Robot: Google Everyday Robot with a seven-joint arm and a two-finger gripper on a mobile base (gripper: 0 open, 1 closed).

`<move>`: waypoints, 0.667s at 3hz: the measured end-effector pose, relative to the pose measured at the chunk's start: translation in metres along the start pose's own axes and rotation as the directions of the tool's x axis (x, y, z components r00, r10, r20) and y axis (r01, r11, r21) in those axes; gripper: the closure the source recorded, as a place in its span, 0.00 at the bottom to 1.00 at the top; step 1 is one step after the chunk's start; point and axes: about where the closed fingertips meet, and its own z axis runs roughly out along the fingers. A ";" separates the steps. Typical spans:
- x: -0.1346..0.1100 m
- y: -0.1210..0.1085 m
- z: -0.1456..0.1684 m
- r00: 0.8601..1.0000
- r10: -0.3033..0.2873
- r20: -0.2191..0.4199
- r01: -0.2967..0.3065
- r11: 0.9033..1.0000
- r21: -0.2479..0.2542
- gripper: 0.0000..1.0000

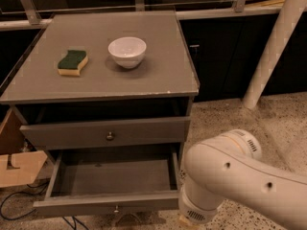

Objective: Close middle drawer

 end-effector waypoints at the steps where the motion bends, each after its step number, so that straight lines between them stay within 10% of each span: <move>1: -0.019 0.005 0.040 1.000 0.006 0.006 -0.006 0.999 -0.050 1.00; 2: -0.019 0.005 0.040 1.000 0.006 0.006 -0.006 0.999 -0.050 1.00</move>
Offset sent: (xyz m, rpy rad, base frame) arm 0.0002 0.0214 -0.0316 0.0191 0.0365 0.0033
